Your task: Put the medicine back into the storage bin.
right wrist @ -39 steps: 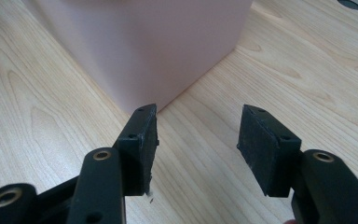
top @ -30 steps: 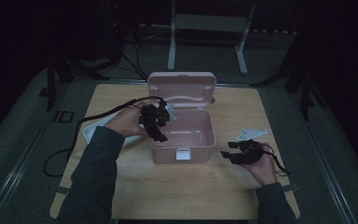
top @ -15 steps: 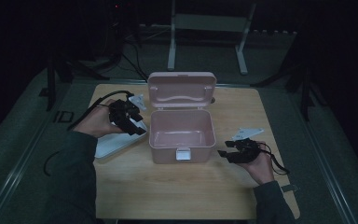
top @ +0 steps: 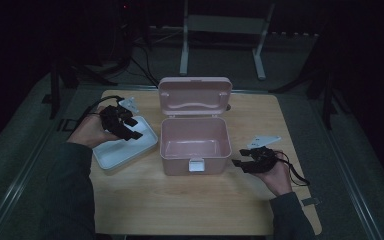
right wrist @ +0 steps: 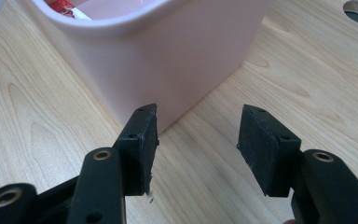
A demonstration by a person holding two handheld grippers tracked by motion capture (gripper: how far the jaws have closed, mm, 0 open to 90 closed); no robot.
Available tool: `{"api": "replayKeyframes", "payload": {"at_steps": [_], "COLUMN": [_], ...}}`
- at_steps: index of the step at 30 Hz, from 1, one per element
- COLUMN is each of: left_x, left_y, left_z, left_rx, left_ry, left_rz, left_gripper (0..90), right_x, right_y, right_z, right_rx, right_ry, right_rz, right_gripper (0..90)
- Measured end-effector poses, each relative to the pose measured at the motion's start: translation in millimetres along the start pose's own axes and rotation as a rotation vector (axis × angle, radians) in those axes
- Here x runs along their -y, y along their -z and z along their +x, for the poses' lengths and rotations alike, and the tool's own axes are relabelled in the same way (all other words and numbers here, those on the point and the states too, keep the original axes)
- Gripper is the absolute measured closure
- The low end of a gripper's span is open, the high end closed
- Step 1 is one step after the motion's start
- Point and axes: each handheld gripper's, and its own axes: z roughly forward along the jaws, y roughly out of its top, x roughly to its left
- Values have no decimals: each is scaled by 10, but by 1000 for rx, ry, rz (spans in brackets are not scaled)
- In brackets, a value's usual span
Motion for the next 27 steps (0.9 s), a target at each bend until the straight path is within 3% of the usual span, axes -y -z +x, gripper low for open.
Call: {"api": "replayKeyframes", "payload": {"at_steps": [9, 18, 21, 24, 27], "left_x": [195, 438, 528, 581, 653], "left_y": [-139, -355, -408, -439, -508], "left_z": [149, 266, 311, 339, 378], "left_rx": [-27, -51, -76, -78, -70], "left_ry": [76, 135, 166, 193, 214], "left_rz": [-9, 61, 63, 58, 83], "left_gripper": [463, 491, 523, 541, 536], "right_x": [-41, -66, -69, -69, -68], "right_y": [-20, -63, -73, -77, -71], "right_z": [-21, -8, -8, -4, -3], "right_rx": [3, -7, -7, -8, -9], "right_ry": [-2, 1, 0, 0, 0], "right_rz": [-8, -9, -9, -10, -13], "right_gripper": [469, 469, 469, 469, 469]}}
